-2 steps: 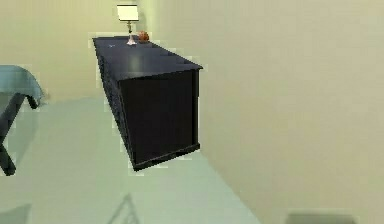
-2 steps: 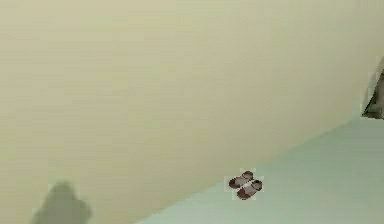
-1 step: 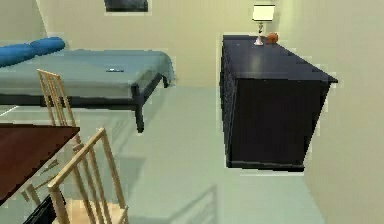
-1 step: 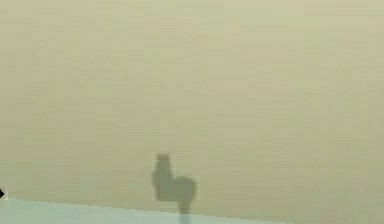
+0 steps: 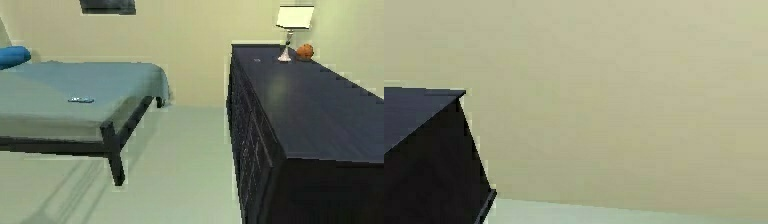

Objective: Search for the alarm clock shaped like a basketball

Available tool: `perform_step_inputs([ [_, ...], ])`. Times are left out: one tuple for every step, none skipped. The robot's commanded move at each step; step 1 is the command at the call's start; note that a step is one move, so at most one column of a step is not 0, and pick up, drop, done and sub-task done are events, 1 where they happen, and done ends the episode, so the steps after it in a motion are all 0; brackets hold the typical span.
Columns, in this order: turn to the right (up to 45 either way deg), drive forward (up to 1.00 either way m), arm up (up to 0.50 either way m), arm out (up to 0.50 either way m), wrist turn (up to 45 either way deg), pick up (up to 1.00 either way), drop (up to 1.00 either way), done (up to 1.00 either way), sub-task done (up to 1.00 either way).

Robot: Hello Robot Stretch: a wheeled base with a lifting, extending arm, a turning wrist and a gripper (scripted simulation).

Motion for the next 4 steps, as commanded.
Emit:
perform_step_inputs([
  [-3.0, 0.0, 0.0, 0.0, 0.0, 0.0, 0.0, 0.0, 0.0],
  [0.0, 0.5, 0.0, 0.0, 0.0, 0.0, 0.0, 0.0, 0.0],
  [3.0, 0.0, 0.0, 0.0, 0.0, 0.0, 0.0, 0.0, 0.0],
  [0.0, 1.0, 0.0, 0.0, 0.0, 0.0, 0.0, 0.0, 0.0],
])
